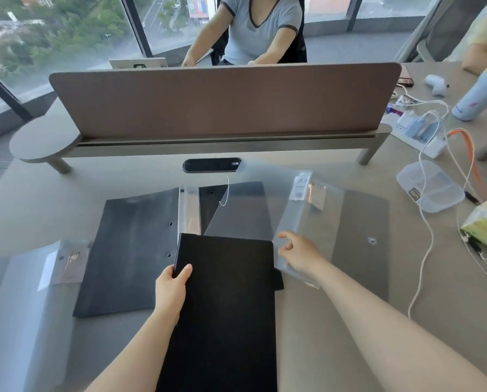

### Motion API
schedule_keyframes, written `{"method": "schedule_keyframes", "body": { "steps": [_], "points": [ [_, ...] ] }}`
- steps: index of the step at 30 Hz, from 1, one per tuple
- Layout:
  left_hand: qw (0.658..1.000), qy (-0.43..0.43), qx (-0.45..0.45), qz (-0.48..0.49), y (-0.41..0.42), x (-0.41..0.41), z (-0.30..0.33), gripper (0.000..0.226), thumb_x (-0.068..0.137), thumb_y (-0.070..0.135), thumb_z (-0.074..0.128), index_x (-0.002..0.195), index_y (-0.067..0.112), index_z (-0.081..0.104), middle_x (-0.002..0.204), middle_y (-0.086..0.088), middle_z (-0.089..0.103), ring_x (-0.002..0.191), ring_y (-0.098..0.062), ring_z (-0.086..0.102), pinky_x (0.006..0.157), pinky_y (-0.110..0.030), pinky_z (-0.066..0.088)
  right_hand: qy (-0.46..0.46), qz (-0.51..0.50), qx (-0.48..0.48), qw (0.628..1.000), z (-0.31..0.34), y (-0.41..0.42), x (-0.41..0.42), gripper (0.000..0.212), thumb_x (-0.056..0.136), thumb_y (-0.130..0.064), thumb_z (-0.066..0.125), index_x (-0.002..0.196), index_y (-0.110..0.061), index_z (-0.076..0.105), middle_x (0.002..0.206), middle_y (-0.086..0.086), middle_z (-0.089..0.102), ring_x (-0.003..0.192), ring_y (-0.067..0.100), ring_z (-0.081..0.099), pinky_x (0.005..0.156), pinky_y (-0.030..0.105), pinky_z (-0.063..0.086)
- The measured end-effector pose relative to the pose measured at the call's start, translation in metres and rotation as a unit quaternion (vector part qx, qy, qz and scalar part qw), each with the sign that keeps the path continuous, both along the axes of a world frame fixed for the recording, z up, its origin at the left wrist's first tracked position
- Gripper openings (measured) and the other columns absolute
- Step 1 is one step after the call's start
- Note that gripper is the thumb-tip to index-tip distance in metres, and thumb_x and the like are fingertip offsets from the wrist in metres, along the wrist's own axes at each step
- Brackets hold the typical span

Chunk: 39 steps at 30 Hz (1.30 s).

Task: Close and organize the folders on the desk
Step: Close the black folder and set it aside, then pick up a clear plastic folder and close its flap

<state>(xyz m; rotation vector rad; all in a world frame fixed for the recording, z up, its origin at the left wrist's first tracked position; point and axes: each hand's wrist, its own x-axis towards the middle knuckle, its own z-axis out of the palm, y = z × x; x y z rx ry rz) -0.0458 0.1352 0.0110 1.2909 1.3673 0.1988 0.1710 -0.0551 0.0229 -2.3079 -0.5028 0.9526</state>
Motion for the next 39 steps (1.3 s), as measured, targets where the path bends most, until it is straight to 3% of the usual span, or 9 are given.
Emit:
{"method": "schedule_keyframes", "body": {
  "steps": [5,9,12,17,22,26,30,34,39],
  "points": [
    [0.990,0.084,0.115,-0.011,-0.008,0.006,-0.003,0.039,0.094,0.031,0.063,0.127,0.010,0.058,0.113,-0.005,0.067,0.101,-0.025,0.064,0.091,-0.041,0.051,-0.012,0.028,-0.032,0.999,-0.010,-0.008,0.027,0.032,0.093,-0.013,0.050,0.121,-0.016,0.063,0.079,-0.011,0.052,0.087,0.021,0.059,0.078,0.027,0.040],
    [0.981,0.116,0.158,0.013,-0.018,0.012,-0.009,0.048,0.092,0.027,0.066,0.134,0.007,0.055,0.125,-0.012,0.061,0.112,-0.030,0.060,0.098,-0.046,0.048,0.002,0.013,-0.029,0.999,-0.018,-0.014,0.039,0.029,0.093,-0.018,0.049,0.118,-0.019,0.063,0.096,-0.001,0.059,0.095,0.026,0.064,0.078,0.029,0.043],
    [0.974,0.141,0.173,0.027,-0.022,0.018,-0.014,0.056,0.091,0.027,0.067,0.140,0.009,0.048,0.133,-0.014,0.050,0.118,-0.032,0.053,0.102,-0.048,0.044,0.007,0.018,-0.026,0.999,-0.018,-0.016,0.049,0.028,0.094,-0.020,0.049,0.118,-0.019,0.063,0.088,-0.006,0.057,0.097,0.025,0.064,0.078,0.030,0.045],
    [0.938,0.249,0.242,-0.020,-0.028,0.036,-0.012,0.062,0.086,0.025,0.069,0.143,0.014,0.046,0.140,-0.016,0.046,0.128,-0.037,0.040,0.108,-0.054,0.033,-0.004,0.002,-0.011,1.000,-0.016,-0.018,0.069,0.031,0.095,-0.020,0.045,0.120,-0.017,0.062,0.095,0.000,0.064,0.091,0.024,0.065,0.084,0.035,0.052],
    [0.913,0.160,0.348,-0.140,-0.054,0.079,-0.002,0.047,0.085,0.021,0.072,0.130,0.014,0.059,0.132,-0.009,0.055,0.123,-0.033,0.046,0.101,-0.049,0.039,-0.069,-0.052,0.006,0.996,-0.009,-0.020,0.100,0.037,0.093,-0.017,0.047,0.129,-0.017,0.056,0.126,0.007,0.058,0.107,0.024,0.058,0.086,0.030,0.045],
    [0.910,0.058,0.276,-0.303,-0.085,0.128,0.004,0.054,0.089,0.034,0.067,0.139,0.020,0.051,0.143,0.002,0.049,0.134,-0.020,0.039,0.108,-0.036,0.039,-0.083,-0.069,0.015,0.994,-0.003,-0.020,0.127,0.047,0.092,-0.016,0.049,0.140,-0.017,0.046,0.145,0.008,0.042,0.126,0.027,0.051,0.096,0.032,0.043],
    [0.865,0.082,0.256,-0.424,-0.109,0.166,0.001,0.068,0.092,0.045,0.059,0.152,0.024,0.033,0.161,0.003,0.028,0.148,-0.018,0.021,0.116,-0.033,0.027,-0.098,-0.052,0.008,0.994,0.001,-0.018,0.150,0.056,0.092,-0.015,0.049,0.147,-0.019,0.036,0.153,0.004,0.033,0.133,0.025,0.044,0.098,0.032,0.039],
    [0.842,0.118,0.245,-0.467,-0.123,0.194,-0.007,0.078,0.094,0.048,0.055,0.157,0.026,0.014,0.167,0.003,0.008,0.152,-0.017,0.008,0.118,-0.035,0.027,-0.095,-0.031,0.001,0.995,0.000,-0.014,0.172,0.061,0.090,-0.014,0.050,0.148,-0.017,0.032,0.150,0.005,0.035,0.131,0.025,0.045,0.098,0.034,0.041],
    [0.842,0.140,0.256,-0.453,-0.127,0.216,-0.023,0.082,0.097,0.049,0.051,0.158,0.024,0.002,0.167,0.002,-0.005,0.153,-0.017,-0.004,0.120,-0.036,0.025,-0.094,-0.007,-0.016,0.995,-0.005,-0.004,0.199,0.067,0.091,-0.019,0.049,0.153,-0.017,0.022,0.160,0.000,0.022,0.140,0.021,0.037,0.106,0.034,0.034]
  ]
}}
